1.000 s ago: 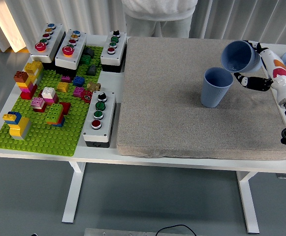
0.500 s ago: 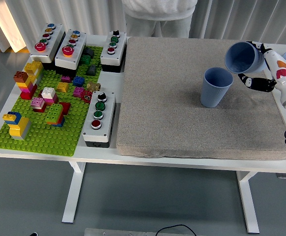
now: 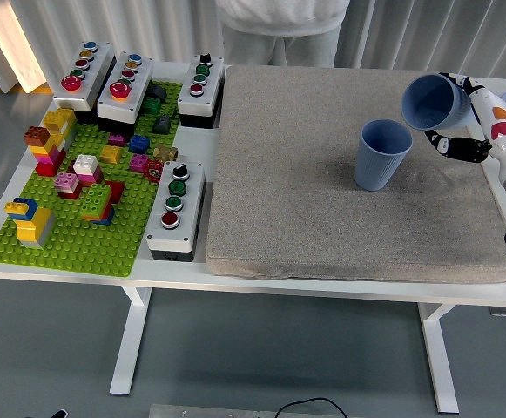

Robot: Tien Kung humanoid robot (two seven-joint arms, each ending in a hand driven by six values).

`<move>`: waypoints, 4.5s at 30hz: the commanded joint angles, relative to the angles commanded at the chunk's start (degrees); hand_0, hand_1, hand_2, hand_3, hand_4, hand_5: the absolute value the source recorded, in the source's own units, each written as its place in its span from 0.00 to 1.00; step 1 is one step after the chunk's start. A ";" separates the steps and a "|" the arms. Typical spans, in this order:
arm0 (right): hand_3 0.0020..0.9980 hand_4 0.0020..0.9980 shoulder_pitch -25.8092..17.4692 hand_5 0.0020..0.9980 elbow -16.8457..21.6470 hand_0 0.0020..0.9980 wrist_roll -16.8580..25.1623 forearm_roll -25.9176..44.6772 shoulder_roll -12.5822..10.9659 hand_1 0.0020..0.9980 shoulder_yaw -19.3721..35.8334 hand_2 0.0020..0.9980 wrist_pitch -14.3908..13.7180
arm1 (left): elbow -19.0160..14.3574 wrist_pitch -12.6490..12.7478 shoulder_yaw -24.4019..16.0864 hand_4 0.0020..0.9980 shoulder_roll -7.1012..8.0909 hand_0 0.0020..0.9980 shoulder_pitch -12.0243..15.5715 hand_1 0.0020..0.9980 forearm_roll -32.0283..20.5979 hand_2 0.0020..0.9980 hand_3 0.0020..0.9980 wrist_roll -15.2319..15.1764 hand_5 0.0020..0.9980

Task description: Pick cup pour cup place

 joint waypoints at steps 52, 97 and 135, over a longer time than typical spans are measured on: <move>0.63 0.56 2.22 0.00 -0.96 0.76 1.24 -0.94 -0.08 0.63 -5.05 0.54 -3.58 | 0.00 0.01 -0.37 0.54 0.06 0.74 0.09 0.78 0.36 0.84 0.66 0.10 0.94; 0.61 0.55 3.31 0.00 -1.26 0.81 1.77 -2.20 -2.35 0.64 -8.87 0.54 -7.39 | 0.00 -0.02 -0.40 0.55 0.14 0.74 0.16 0.78 0.44 0.84 0.66 0.15 0.94; 0.60 0.54 3.91 0.00 -1.27 0.83 -1.05 -5.74 -3.36 0.65 -10.06 0.54 -10.48 | 0.00 -0.02 -0.87 0.55 0.15 0.74 -0.09 0.78 0.83 0.84 0.66 0.18 0.93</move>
